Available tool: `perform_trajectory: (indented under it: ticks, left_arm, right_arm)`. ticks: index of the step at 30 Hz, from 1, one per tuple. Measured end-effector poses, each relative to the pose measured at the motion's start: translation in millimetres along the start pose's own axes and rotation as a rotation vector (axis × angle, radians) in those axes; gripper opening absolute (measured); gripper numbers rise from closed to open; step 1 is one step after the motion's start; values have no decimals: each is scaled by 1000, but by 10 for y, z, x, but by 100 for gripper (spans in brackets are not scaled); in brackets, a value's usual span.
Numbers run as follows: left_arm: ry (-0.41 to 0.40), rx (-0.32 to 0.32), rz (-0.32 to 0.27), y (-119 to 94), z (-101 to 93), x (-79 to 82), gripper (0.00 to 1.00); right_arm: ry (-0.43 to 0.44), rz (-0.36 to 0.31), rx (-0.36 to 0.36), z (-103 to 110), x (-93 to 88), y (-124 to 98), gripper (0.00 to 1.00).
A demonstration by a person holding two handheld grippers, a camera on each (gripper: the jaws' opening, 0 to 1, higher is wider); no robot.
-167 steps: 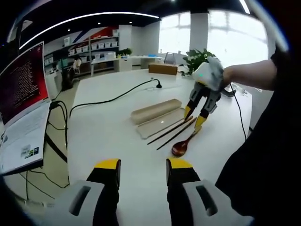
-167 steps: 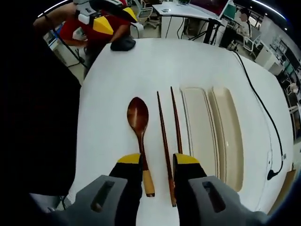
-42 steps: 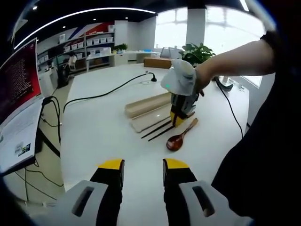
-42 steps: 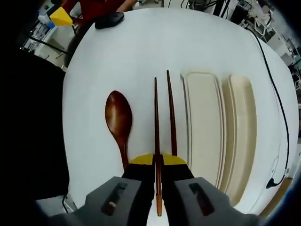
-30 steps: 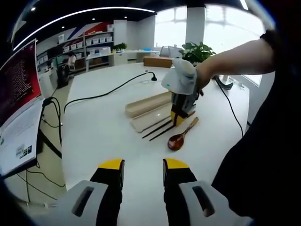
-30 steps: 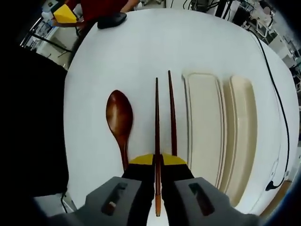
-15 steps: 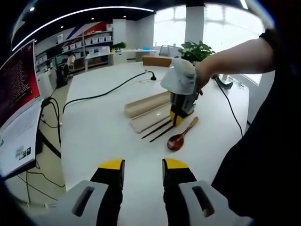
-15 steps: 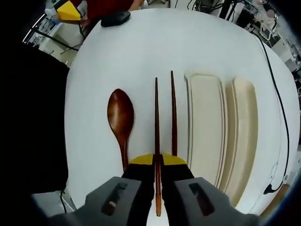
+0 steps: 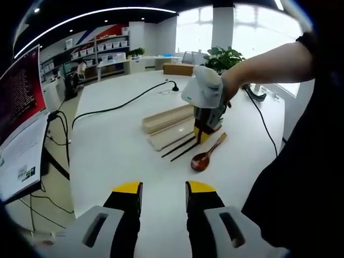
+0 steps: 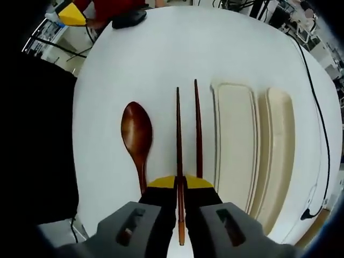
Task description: Arrange the utensils inside the cutlery case until each visible utensil rests in its matching compartment.
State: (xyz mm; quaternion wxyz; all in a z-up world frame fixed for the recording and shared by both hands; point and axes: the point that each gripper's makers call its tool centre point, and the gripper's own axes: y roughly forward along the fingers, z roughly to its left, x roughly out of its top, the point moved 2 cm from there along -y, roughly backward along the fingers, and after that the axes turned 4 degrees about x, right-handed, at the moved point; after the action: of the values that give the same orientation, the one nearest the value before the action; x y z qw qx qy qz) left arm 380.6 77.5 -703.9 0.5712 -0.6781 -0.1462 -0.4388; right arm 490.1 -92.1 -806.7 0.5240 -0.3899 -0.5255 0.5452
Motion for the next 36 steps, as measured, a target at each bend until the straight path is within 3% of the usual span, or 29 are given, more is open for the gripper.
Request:
perform_trajectory:
  ticks: [7, 23, 36]
  left_arm:
    - [-4, 8, -8, -36, -6, 0, 32]
    - [-9, 30, -17, -180, -7, -47, 32]
    - [-10, 49, -12, -314, -9, -93, 32]
  right_arm:
    - [-35, 36, -16, 19, 16, 8, 1]
    - [-26, 62, -45, 15, 12, 3, 0]
    - [-11, 0, -55, 15, -5, -5, 0]
